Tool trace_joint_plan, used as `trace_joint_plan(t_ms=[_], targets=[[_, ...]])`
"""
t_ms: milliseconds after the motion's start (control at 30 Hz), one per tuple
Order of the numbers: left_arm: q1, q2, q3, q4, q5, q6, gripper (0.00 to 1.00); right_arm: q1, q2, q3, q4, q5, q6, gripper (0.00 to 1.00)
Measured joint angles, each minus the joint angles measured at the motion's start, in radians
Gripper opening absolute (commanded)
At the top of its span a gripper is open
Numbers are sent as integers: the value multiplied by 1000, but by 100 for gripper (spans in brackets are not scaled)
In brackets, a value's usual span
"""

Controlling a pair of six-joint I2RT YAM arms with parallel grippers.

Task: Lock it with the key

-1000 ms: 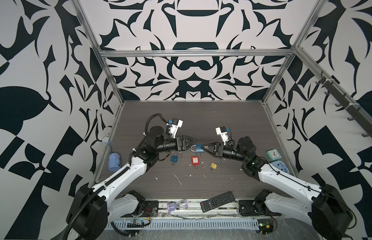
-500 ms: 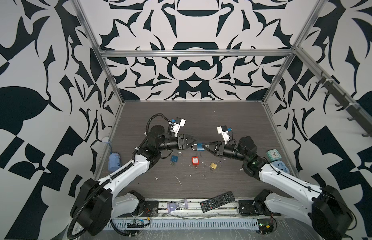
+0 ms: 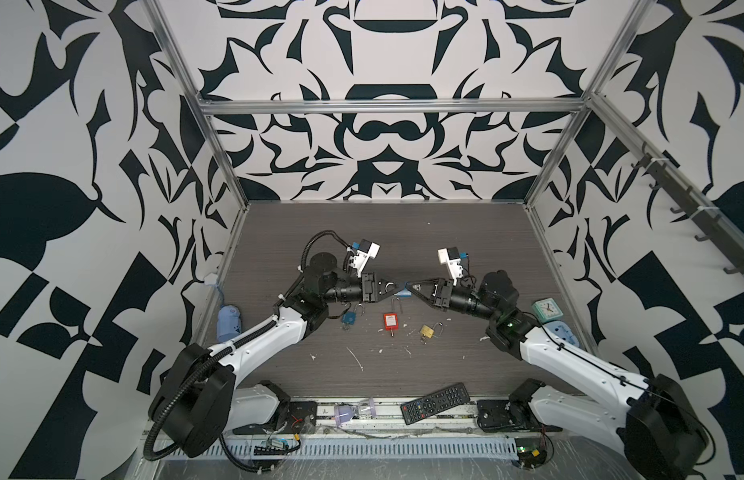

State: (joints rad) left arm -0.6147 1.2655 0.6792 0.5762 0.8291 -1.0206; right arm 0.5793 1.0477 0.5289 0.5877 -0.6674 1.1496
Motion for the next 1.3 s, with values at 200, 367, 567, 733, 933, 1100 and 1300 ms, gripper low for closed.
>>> trace_joint_plan(t_ms=[200, 367, 567, 733, 933, 1100, 1300], targets=[[-10, 26, 0, 42, 8, -12, 30, -2, 0, 1, -2, 2, -1, 0], [-13, 34, 0, 63, 9, -24, 22, -4, 1, 1, 0, 3, 0, 0], [-11, 39, 0, 85, 9, -52, 3, -11, 0, 1, 16, 2, -4, 0], [-8, 46, 0, 100, 9, -64, 0, -14, 1, 1, 20, 3, -9, 28], [-17, -14, 1, -90, -92, 58, 0, -26, -85, 24, -274, 147, -108, 53], [-17, -124, 62, -359, -159, 202, 0, -31, -233, 63, -533, 317, -251, 50], [-16, -161, 109, -460, -129, 291, 0, -34, -174, 126, -621, 252, -383, 50]])
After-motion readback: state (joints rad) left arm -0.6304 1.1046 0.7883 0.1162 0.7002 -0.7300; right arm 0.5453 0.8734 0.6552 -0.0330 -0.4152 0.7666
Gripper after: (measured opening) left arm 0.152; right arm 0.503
